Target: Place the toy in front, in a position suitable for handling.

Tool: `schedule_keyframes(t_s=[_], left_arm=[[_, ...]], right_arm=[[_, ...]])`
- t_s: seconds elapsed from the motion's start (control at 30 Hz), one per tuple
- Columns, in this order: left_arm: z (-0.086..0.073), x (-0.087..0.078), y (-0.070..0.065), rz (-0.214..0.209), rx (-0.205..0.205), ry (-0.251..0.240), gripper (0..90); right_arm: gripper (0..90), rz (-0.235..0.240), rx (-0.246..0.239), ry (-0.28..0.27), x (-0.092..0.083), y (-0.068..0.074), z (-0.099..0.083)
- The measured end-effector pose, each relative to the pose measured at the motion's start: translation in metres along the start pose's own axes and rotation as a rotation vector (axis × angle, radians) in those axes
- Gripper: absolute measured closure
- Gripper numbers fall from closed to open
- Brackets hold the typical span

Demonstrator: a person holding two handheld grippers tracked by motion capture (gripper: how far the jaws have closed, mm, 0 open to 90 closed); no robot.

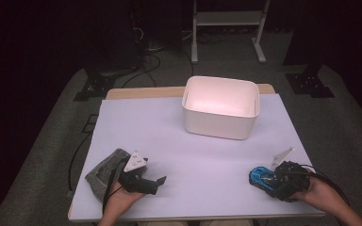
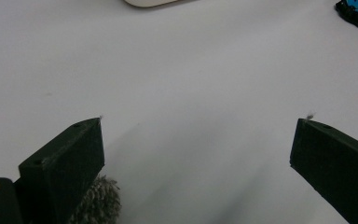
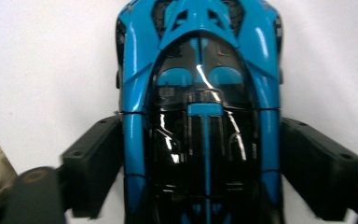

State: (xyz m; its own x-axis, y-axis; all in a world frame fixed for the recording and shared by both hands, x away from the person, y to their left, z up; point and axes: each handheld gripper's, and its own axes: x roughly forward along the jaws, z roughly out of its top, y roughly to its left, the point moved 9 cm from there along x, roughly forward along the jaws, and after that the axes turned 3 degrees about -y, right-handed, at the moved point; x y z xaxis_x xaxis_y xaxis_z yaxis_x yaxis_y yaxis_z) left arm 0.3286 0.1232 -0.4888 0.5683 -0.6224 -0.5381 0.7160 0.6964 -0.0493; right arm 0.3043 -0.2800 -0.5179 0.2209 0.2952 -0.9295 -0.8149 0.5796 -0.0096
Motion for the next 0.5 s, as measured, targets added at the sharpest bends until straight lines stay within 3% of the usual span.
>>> schedule_keyframes(t_s=[0.5], left_arm=[[0.0003,-0.0013,0.0024,0.006,-0.005,-0.005,2.4]], right_arm=[[25.1,-0.001,-0.054,-0.012,-0.0053,0.0021,0.0005]])
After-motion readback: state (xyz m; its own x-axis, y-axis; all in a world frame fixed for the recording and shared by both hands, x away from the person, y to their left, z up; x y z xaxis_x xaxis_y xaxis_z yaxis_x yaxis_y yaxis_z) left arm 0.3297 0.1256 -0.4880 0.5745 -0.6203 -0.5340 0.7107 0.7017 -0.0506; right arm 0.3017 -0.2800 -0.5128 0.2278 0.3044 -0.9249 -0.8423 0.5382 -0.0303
